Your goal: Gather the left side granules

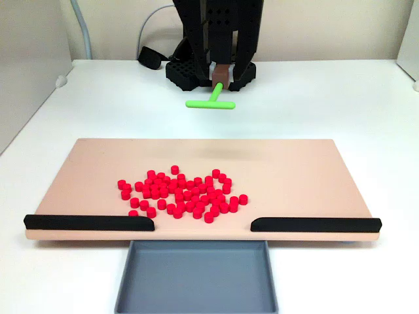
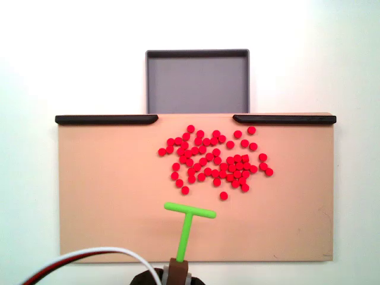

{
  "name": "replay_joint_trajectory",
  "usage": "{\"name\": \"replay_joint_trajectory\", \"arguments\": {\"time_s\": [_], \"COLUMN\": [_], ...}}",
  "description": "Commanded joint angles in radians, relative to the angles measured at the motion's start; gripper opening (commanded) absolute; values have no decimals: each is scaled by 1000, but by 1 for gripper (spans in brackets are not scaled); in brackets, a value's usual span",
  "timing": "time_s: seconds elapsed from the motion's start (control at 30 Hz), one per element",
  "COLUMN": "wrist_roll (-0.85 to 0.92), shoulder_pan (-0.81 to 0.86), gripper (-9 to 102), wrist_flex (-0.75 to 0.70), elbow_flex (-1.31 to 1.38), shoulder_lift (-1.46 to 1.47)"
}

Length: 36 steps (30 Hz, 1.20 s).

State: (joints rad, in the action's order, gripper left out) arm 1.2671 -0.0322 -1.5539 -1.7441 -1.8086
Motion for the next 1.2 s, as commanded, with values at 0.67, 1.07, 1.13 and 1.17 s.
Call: {"name": "replay_joint_trajectory", "arguments": {"time_s": [0.67,1.07,1.13,1.17], "wrist_roll": [-788,-1262,-1302,-1316], "shoulder_pan": [-126,-163,-170,-175], "gripper": [0,0,0,0], "wrist_flex": [3,-8,-8,-9], "elbow_flex": [215,419,440,445], "shoulder_lift": [210,380,407,417]}}
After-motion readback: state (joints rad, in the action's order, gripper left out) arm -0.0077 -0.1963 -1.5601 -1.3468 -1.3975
